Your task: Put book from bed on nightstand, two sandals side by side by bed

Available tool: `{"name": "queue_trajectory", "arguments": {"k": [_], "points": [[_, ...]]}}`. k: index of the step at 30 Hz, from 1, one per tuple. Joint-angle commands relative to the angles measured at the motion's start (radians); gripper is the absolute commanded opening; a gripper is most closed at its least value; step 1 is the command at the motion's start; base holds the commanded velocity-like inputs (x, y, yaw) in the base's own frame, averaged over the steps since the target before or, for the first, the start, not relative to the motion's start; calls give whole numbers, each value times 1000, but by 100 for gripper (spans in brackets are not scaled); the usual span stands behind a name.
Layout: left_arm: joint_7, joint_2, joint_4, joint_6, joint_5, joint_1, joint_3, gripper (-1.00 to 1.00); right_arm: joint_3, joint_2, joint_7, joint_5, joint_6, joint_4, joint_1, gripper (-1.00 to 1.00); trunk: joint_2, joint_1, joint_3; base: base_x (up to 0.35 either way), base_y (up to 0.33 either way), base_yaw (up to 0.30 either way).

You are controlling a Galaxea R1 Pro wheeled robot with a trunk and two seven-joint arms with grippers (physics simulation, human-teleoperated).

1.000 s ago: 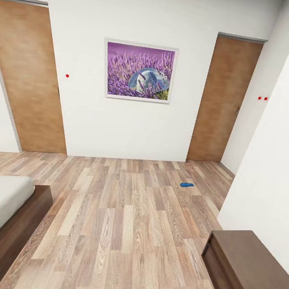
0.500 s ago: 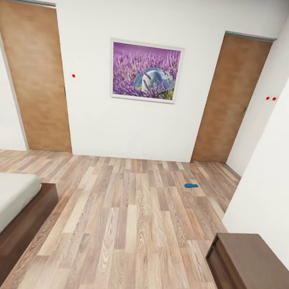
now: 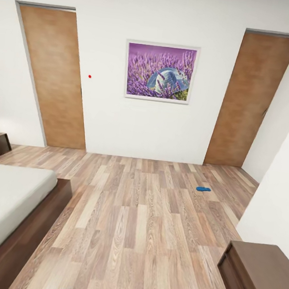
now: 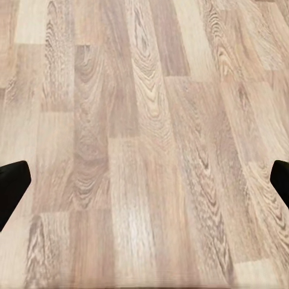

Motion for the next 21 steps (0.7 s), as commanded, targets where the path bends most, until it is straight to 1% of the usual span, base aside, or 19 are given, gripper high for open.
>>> {"name": "queue_trajectory", "arguments": {"k": [1, 6, 15, 21], "points": [[-7, 0, 10, -2, 2, -1, 2, 100, -3, 0, 7, -8, 3, -1, 0, 100, 0, 0, -1, 0, 0, 203], [-7, 0, 33, -2, 0, -1, 0, 100, -3, 0, 7, -8, 3, -1, 0, 100, 0, 0, -1, 0, 0, 159], [-7, 0, 39, -2, 0, -1, -1, 100, -1, 1, 9, -8, 3, -1, 0, 100, 0, 0, -1, 0, 0, 37], [-7, 0, 39, -2, 0, -1, -1, 100, -1, 2, 8, -8, 3, -1, 0, 100, 0, 0, -1, 0, 0, 247]]}}
